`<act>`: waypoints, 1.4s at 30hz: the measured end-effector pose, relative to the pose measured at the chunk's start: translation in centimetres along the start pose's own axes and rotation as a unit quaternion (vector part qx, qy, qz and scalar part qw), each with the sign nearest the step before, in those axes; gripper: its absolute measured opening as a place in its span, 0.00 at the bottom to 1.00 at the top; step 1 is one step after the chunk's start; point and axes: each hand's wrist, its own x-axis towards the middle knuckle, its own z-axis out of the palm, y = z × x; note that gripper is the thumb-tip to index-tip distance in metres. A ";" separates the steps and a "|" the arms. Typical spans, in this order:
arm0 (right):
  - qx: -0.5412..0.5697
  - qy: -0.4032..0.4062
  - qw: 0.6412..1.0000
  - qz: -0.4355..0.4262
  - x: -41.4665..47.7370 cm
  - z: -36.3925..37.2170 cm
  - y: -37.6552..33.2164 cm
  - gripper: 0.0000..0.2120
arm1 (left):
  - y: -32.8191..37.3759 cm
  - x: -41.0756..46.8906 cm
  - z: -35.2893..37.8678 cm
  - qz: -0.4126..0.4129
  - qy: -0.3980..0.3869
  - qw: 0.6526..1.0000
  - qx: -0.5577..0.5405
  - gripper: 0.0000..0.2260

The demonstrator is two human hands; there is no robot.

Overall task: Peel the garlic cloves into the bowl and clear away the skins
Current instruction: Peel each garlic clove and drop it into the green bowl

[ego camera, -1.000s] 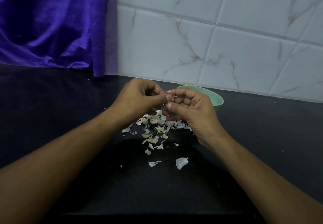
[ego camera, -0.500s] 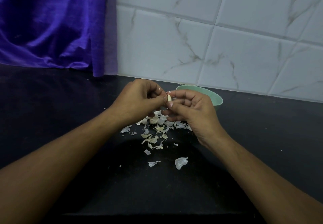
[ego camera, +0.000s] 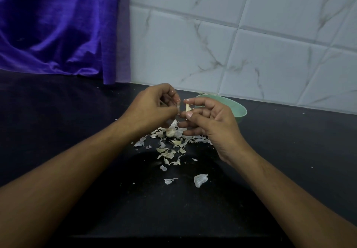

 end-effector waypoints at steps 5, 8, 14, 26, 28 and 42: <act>-0.017 0.005 1.000 -0.007 -0.1 0.1 0.0 0.09 | 0.4 -0.1 0.5 -0.033 -0.021 0.999 -0.012 0.07; -0.027 0.021 0.999 -0.013 -0.1 0.1 -0.1 0.07 | 0.8 -0.3 0.5 -0.029 -0.023 0.999 -0.011 0.06; -0.045 0.020 0.998 -0.034 -0.2 0.2 -0.1 0.08 | 0.8 -0.3 0.4 -0.019 -0.021 1.000 -0.012 0.08; -0.050 0.022 0.997 -0.047 -0.1 0.0 -0.2 0.08 | 0.9 -0.4 0.1 0.026 -0.014 0.999 0.043 0.04; -0.051 0.018 0.998 -0.045 -0.1 0.0 -0.2 0.07 | 1.0 -0.4 0.1 0.038 -0.013 0.997 0.064 0.04; 0.040 -0.015 0.998 0.036 0.0 0.1 0.1 0.07 | 1.0 -0.4 0.6 0.058 0.010 0.991 0.119 0.08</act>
